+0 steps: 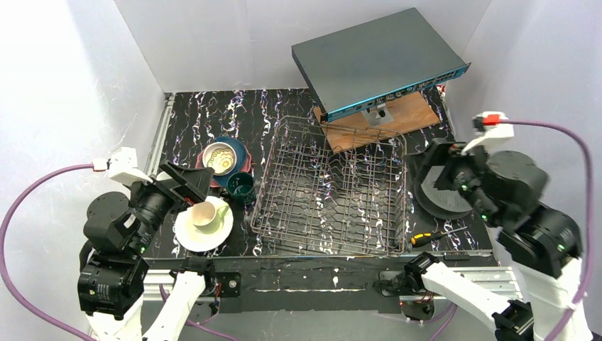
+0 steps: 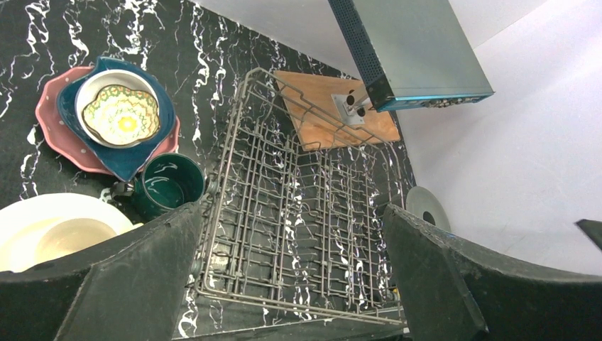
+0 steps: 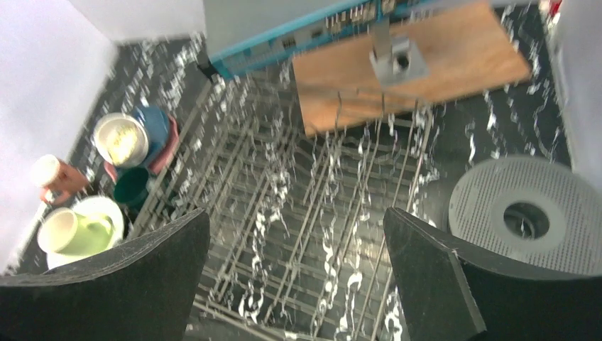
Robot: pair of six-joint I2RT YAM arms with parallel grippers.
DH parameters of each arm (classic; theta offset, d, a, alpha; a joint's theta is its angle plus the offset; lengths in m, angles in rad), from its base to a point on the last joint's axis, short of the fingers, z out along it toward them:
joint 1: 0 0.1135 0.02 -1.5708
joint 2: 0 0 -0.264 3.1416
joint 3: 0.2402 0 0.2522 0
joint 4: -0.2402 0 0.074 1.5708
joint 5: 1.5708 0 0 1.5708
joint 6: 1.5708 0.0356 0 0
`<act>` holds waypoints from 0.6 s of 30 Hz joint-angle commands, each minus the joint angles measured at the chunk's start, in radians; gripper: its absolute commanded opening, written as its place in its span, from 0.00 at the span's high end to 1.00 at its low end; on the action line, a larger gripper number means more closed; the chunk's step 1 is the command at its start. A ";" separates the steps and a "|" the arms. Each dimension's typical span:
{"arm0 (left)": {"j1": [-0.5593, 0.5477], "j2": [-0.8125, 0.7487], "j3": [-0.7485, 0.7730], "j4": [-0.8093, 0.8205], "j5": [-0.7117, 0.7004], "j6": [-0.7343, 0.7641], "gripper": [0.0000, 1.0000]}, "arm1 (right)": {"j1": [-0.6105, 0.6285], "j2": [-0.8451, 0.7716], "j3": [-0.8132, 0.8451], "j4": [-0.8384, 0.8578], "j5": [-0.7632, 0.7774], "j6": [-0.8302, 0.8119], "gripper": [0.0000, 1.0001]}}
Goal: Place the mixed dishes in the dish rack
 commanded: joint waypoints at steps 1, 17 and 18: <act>0.007 -0.001 -0.026 0.014 0.025 -0.006 0.01 | -0.005 -0.013 -0.078 -0.042 -0.033 0.056 0.00; 0.007 0.030 -0.194 -0.157 0.006 0.025 0.01 | -0.005 0.047 -0.365 -0.017 -0.328 0.116 0.00; 0.007 0.035 -0.212 -0.172 0.002 0.024 0.01 | -0.004 0.049 -0.384 -0.005 -0.348 0.116 0.00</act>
